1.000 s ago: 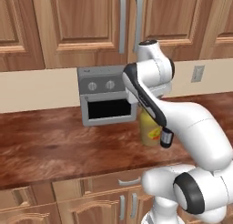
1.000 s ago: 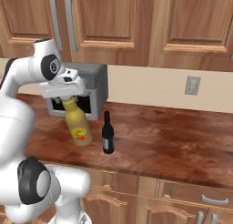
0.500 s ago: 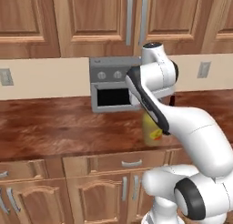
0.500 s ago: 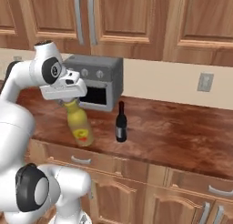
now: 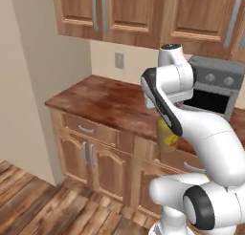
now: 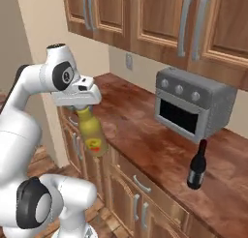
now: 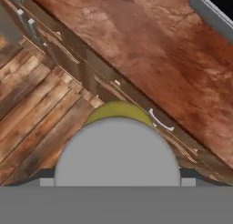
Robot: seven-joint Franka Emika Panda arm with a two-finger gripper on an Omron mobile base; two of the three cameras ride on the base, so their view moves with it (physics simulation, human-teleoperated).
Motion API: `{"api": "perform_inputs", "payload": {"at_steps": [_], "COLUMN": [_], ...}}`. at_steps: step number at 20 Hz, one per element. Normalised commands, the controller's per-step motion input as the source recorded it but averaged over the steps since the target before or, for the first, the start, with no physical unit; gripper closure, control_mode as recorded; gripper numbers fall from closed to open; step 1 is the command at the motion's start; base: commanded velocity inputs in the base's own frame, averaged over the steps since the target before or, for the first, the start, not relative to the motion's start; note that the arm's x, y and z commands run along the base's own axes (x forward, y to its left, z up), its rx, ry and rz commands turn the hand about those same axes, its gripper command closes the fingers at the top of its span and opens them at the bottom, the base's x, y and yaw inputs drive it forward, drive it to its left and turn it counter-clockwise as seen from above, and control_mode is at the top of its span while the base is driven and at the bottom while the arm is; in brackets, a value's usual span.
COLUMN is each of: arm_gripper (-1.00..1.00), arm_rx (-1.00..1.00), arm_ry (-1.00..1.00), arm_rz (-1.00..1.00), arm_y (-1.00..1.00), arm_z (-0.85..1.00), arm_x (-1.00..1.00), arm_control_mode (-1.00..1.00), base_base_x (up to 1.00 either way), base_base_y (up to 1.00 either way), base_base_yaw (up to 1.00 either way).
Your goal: There is a wine glass and glass cup on the dining counter. Place the wine bottle next to the wine glass and the juice bottle next to the glass cup.
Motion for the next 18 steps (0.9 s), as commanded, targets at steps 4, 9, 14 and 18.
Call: {"api": "perform_inputs", "payload": {"at_steps": [4, 9, 14, 18], "arm_gripper": [1.00, 1.00, 1.00, 1.00], "arm_rx": [0.00, 0.00, 0.00, 0.00], "arm_ry": [0.00, 0.00, 0.00, 0.00], "arm_rz": [0.00, 0.00, 0.00, 0.00], "arm_y": [0.00, 0.00, 0.00, 0.00], "arm_z": [0.00, 0.00, 0.00, 0.00], "arm_x": [0.00, 0.00, 0.00, 0.00], "arm_control_mode": [1.00, 1.00, 1.00, 1.00], "base_base_x": [-0.01, 0.00, 0.00, 0.06], "base_base_y": [0.00, 0.00, 0.00, 0.00], "base_base_yaw": [1.00, 1.00, 1.00, 0.98]}}
